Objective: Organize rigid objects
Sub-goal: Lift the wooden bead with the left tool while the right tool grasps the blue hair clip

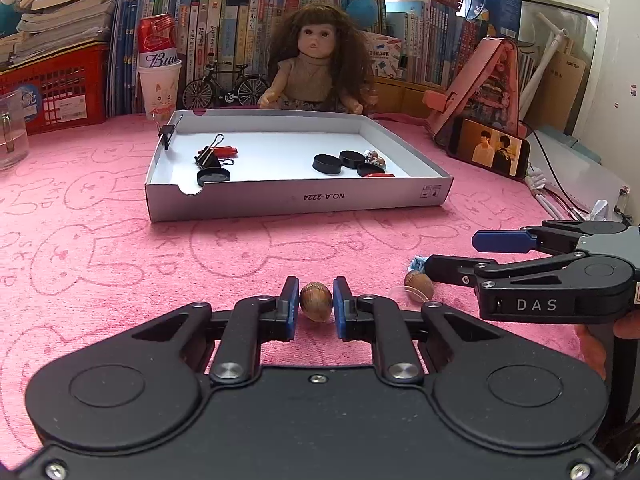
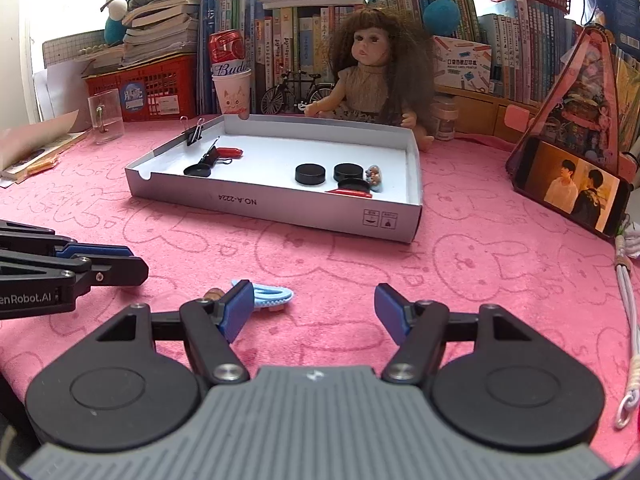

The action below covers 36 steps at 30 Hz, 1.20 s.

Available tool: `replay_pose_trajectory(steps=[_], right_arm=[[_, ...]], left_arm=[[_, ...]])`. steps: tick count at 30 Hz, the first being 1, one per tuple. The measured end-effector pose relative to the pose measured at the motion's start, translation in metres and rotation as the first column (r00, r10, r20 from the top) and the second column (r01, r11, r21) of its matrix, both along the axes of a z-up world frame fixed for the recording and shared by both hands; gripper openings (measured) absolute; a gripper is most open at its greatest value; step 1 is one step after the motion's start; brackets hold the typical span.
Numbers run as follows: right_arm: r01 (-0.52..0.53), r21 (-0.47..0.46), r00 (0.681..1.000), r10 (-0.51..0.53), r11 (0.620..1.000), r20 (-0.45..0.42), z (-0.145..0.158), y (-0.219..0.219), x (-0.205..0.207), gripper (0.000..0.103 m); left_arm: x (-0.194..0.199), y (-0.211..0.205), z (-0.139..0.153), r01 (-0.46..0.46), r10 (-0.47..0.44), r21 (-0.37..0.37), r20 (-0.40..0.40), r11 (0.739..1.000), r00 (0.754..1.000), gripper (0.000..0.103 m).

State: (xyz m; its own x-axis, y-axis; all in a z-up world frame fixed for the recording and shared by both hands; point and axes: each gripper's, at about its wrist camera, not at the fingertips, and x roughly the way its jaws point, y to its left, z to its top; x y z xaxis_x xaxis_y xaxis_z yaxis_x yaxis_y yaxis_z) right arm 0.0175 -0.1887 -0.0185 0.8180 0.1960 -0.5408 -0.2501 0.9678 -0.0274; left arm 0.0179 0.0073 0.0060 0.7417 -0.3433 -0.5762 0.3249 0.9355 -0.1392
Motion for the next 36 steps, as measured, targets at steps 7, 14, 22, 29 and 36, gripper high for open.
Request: replay_pose_trajectory(steps=[7,14,22,29,36], right_arm=[[0.054,0.047,0.999,-0.053,0.997,-0.013,-0.005,0.009,0.002,0.078],[0.213,0.133,0.977,-0.212,0.968,-0.022,-0.007,0.012,-0.004,0.078],[0.286,0.187,0.958,-0.283,0.94,-0.041,-0.007,0.023,-0.011,0.063],[0.292,0.199,0.956,-0.289,0.935,-0.048,-0.008,0.029,-0.009,0.043],[0.276,0.204,0.961,-0.274,0.939,-0.038,-0.009,0.029,-0.006,0.038]], left_arm=[[0.0,0.002,-0.001,-0.012,0.012,0.002,0.006,1.0,1.0,0.017],[0.002,0.004,0.0,-0.024,0.024,-0.009,0.011,1.0,1.0,0.017],[0.005,0.007,0.002,-0.039,0.04,-0.019,0.016,0.999,0.999,0.017],[0.006,0.004,0.003,-0.036,0.037,-0.028,0.02,0.999,0.999,0.017],[0.007,0.004,0.006,-0.043,0.043,-0.036,0.027,0.998,0.999,0.017]])
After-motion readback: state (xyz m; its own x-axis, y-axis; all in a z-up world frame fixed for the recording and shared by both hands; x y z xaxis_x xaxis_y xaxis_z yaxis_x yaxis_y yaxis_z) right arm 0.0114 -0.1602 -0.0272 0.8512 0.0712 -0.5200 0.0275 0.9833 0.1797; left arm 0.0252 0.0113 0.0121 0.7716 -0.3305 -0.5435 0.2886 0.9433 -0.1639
